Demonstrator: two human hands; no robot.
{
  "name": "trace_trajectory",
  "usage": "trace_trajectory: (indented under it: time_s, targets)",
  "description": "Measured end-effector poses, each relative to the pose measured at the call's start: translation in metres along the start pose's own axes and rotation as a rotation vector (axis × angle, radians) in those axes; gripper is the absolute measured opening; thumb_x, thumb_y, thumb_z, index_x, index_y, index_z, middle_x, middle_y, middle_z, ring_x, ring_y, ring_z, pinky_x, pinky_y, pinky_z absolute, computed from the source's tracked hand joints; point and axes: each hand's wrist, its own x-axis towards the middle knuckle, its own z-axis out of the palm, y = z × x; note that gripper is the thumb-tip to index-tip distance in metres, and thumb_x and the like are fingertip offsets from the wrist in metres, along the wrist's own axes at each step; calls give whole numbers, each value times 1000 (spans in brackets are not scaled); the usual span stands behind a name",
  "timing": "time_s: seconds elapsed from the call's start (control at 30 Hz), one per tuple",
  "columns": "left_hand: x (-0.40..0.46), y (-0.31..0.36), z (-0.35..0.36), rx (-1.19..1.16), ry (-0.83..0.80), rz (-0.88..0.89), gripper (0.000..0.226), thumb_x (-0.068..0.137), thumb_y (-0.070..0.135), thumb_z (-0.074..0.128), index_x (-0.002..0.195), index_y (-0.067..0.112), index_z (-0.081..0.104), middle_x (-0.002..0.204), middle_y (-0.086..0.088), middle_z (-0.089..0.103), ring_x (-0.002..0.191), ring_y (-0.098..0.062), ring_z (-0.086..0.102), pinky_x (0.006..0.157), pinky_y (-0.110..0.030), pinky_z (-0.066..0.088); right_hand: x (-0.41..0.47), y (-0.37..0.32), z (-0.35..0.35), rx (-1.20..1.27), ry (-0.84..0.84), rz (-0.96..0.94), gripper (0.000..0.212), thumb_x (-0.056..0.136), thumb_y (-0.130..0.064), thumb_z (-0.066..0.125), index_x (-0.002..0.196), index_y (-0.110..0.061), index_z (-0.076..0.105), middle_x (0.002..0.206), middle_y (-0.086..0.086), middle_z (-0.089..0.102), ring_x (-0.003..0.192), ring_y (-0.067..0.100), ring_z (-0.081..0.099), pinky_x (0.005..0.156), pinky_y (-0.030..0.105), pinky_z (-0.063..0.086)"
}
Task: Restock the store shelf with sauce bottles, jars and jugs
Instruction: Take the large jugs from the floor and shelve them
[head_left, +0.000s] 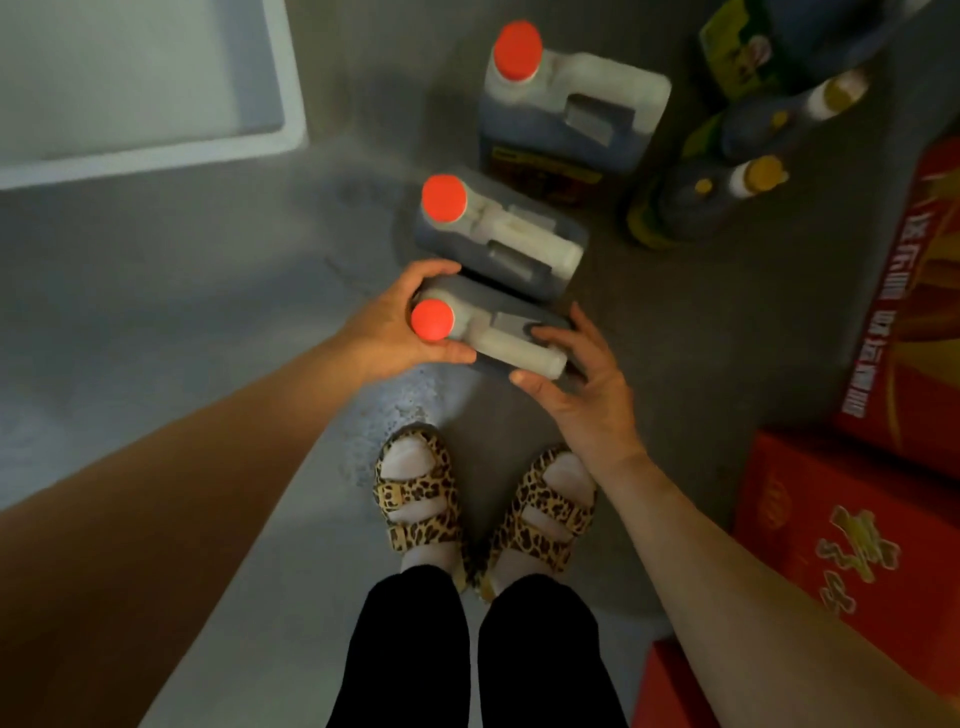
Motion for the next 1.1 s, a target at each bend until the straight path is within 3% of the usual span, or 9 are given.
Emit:
trace_trajectory:
  time_s: [0.1, 0.2, 0.3, 0.4, 0.53, 0.63, 0.73, 0.97, 1.1]
  targets:
    - [2, -1, -1, -1, 4, 28, 87, 58, 25, 94, 130, 37, 47, 129, 8, 53, 116, -8, 54, 94, -13, 43, 1, 1, 2, 2, 1, -30, 32, 74, -37, 83, 101, -34, 67, 145, -3, 54, 147, -3, 25, 113, 44, 42]
    - [3, -2, -2, -22, 4, 21, 86, 49, 42, 95, 120, 49, 47, 123, 14, 55, 112, -7, 57, 94, -20, 46, 1, -1, 1, -88, 8, -61, 31, 77, -35, 82, 102, -26, 66, 146, -4, 53, 148, 0, 25, 112, 29, 42]
    - [5, 0, -3, -43, 7, 1, 81, 55, 32, 95, 122, 45, 49, 117, 20, 55, 104, 5, 56, 85, -13, 45, 1, -9, 1, -240, 2, -60, 39, 79, -42, 79, 107, -16, 67, 151, 3, 47, 146, 3, 29, 102, 13, 44]
    - [8, 7, -9, -44, -18, -19, 80, 57, 33, 92, 126, 36, 52, 114, 21, 56, 100, 11, 55, 83, -8, 43, 1, -24, 1, -314, 8, -63, 47, 80, -53, 72, 107, -15, 66, 145, 5, 53, 138, 18, 48, 95, 31, 54]
    - [-1, 19, -12, -15, -67, -94, 82, 45, 53, 86, 119, 39, 55, 117, 13, 58, 108, -6, 57, 92, -23, 46, -12, -48, -7, -374, -19, -29, 60, 83, -59, 64, 121, -12, 64, 137, 3, 62, 114, 25, 65, 89, 42, 56]
    - [-25, 37, -8, -65, -123, -141, 71, 57, 38, 91, 119, 36, 56, 113, 12, 56, 104, -7, 57, 83, -22, 48, -37, -72, -22, -469, -23, -8, 64, 85, -55, 64, 133, -13, 60, 119, 4, 71, 107, 27, 67, 86, 40, 55]
    - [-56, 66, -4, -74, -157, -159, 67, 63, 33, 91, 120, 35, 57, 113, 11, 57, 104, -8, 57, 74, -23, 48, -72, -102, -43, -520, -5, -11, 74, 82, -65, 54, 135, -13, 59, 114, 6, 73, 104, 30, 69, 85, 43, 55]
    - [-144, 188, -17, -37, -166, -87, 67, 60, 41, 90, 118, 37, 58, 113, 13, 59, 106, -11, 57, 82, -34, 55, -157, -212, -104, -521, 122, -5, 79, 77, -72, 49, 135, -20, 60, 120, 2, 72, 106, 28, 69, 85, 45, 54]
    - [-187, 274, -40, -10, -128, 36, 65, 63, 38, 90, 120, 33, 59, 113, 13, 59, 108, -12, 56, 82, -23, 45, -193, -289, -143, -526, 234, -40, 78, 75, -77, 47, 134, -27, 60, 120, -2, 72, 106, 25, 69, 86, 42, 53]
